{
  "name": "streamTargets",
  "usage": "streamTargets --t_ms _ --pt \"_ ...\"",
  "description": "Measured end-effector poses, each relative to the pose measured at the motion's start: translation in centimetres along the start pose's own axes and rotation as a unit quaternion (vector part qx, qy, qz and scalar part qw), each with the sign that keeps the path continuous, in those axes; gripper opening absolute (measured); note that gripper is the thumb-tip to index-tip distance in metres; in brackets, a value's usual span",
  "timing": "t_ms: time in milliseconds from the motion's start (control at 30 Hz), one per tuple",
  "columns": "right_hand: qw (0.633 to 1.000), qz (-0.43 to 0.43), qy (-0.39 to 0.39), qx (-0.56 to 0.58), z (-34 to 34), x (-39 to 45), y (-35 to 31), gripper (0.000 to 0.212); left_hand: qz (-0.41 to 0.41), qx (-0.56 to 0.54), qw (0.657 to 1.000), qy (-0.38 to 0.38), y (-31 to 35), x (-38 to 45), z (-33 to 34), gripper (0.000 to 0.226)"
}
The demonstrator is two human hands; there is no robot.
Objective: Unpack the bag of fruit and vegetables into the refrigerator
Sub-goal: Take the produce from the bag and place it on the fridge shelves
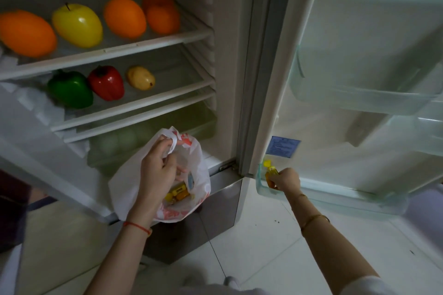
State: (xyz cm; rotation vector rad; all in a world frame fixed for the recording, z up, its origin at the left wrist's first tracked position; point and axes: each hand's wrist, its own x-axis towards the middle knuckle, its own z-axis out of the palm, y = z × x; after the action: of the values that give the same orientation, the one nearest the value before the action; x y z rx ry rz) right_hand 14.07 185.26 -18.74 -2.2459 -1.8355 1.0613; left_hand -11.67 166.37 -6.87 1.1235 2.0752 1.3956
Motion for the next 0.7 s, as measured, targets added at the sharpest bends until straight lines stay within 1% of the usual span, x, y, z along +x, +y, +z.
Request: streamTargets --t_ms 100,267,433,567,633,700 --pt "0.999 -0.019 -0.013 -0.035 0.6 -0.2 -0.2 0.017 -0.005 0.003 1.000 0.007 -0.2 -0.4 -0.3 0.028" --pt "0.996 -0.035 -0.022 -0.074 0.9 -0.2 -0.2 0.035 -0.011 0.009 1.000 0.022 -0.8 -1.1 -0.9 0.030" --pt "0.995 -0.037 -0.025 -0.093 0.5 -0.2 0.1 0.039 -0.015 0.000 1.000 0.027 -0.5 -1.6 -1.1 0.027" --pt "0.989 -0.044 -0.059 -0.126 0.2 -0.1 0.0 0.049 -0.016 -0.011 0.999 0.028 -0.1 -1.8 -1.5 0.027" --pt "0.987 -0.053 -0.056 -0.145 0.0 -0.1 -0.2 0.045 -0.018 -0.015 0.999 0.033 -0.1 -1.8 -1.7 0.027" --pt "0.982 -0.066 -0.020 -0.176 -0.5 -0.7 -0.6 0.037 -0.020 -0.020 0.999 0.036 -0.2 -1.8 -1.9 0.027"
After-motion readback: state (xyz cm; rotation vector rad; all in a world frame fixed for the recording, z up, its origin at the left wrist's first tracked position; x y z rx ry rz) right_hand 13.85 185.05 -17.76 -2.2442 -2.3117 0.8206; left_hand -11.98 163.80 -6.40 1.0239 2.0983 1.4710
